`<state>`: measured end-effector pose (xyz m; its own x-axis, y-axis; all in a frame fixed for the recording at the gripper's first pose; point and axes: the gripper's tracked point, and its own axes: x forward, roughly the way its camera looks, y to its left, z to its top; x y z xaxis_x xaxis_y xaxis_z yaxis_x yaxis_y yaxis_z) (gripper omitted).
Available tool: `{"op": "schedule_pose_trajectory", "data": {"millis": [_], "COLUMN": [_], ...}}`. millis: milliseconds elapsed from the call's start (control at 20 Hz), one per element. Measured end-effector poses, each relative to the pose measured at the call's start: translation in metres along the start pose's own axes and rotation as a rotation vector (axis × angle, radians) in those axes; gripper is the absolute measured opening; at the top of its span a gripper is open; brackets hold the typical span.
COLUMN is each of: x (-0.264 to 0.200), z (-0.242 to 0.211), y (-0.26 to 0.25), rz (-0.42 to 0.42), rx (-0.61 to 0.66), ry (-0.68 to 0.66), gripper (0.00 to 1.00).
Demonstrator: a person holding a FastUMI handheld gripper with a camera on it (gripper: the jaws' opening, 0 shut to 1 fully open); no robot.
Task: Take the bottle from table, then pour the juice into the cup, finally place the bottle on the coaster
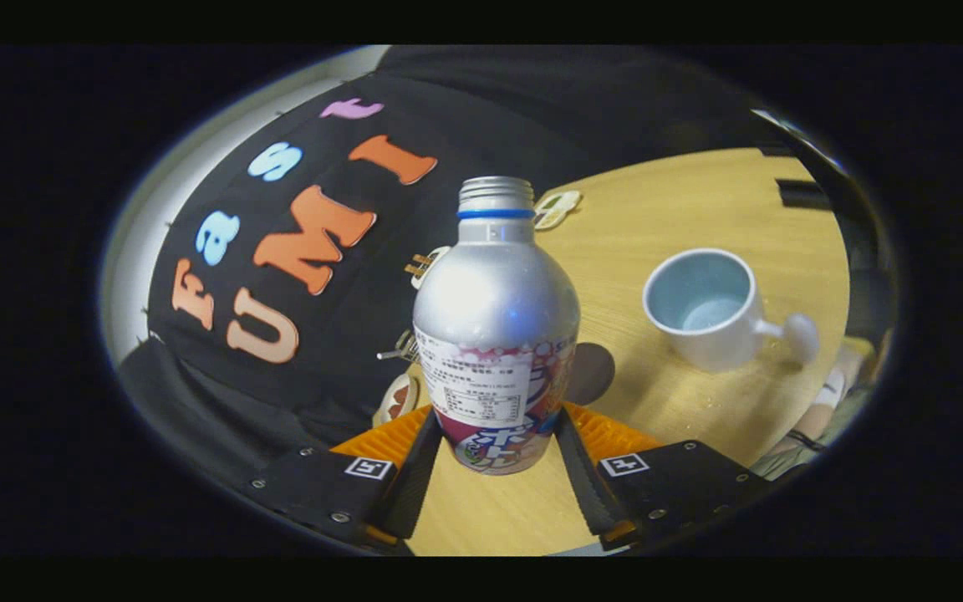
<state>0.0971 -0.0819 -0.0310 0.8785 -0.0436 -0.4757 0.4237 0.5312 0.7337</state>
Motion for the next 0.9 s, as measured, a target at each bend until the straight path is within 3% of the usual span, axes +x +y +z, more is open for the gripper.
{"op": "schedule_pose_trajectory", "data": {"millis": [300,450,550,750,900], "x": [0.005,0.020,0.027,0.070,0.092], "z": [0.034,0.039,0.038,0.028,0.022], "y": [0.023,0.012,0.015,0.009,-0.003], "rz": [-0.002,-0.076,-0.078,-0.102,-0.130], "rx": [-0.362,-0.540,-0.636,-0.768,-0.776], "ry": [-0.138,-0.175,-0.193,-0.182,-0.186], "gripper": [0.75,0.75,0.75,0.76,0.76]}}
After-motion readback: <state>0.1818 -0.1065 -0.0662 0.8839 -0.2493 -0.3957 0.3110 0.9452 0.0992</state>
